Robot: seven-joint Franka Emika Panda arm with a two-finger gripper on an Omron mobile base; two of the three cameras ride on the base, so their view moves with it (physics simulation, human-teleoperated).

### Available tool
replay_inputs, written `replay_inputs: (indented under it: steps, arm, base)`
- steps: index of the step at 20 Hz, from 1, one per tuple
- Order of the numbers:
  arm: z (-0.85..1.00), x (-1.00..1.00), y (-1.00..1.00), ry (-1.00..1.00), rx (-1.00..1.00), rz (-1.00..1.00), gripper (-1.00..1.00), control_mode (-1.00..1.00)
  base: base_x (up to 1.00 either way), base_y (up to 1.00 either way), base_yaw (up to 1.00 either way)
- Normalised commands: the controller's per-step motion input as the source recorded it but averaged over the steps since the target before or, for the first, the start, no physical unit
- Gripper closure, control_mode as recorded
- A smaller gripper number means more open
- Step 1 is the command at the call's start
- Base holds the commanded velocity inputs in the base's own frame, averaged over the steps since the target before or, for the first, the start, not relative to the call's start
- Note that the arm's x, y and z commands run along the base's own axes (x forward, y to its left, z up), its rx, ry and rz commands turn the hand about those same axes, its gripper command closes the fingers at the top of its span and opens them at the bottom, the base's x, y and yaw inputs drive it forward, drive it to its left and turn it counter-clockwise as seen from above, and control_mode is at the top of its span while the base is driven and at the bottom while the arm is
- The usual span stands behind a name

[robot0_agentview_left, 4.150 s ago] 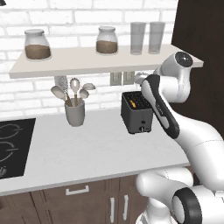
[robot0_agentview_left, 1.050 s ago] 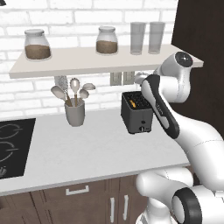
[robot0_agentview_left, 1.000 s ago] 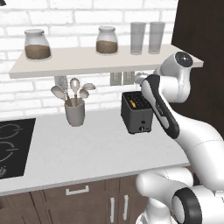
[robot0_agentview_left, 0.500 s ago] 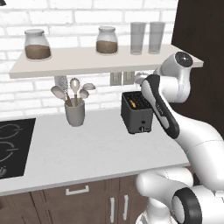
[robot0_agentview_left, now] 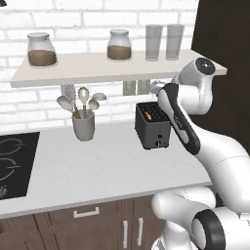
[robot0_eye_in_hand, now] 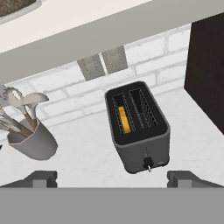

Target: Start the toaster. Once the lever pops up, take the bread to the plate on the dining counter.

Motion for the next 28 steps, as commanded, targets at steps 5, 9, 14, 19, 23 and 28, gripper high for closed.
replay_inputs:
  steps: [5, 9, 14, 19, 23, 28]
  arm:
    - [0.0, 0.0, 0.0, 0.0, 0.0, 0.0, -1.0, -1.0]
    - [0.0, 0.0, 0.0, 0.0, 0.0, 0.0, -1.0, -1.0]
    - [0.0, 0.0, 0.0, 0.0, 0.0, 0.0, -1.0, -1.0]
    - [0.0, 0.0, 0.0, 0.0, 0.0, 0.0, -1.0, -1.0]
    - [0.0, 0.0, 0.0, 0.0, 0.0, 0.0, -1.0, -1.0]
    - [0.0, 0.0, 0.0, 0.0, 0.0, 0.0, -1.0, -1.0]
  base:
    - [0.0, 0.0, 0.0]
    - [0.0, 0.0, 0.0]
    - [0.0, 0.0, 0.0]
    - [0.0, 0.0, 0.0]
    - [0.0, 0.0, 0.0]
    - [0.0, 0.0, 0.0]
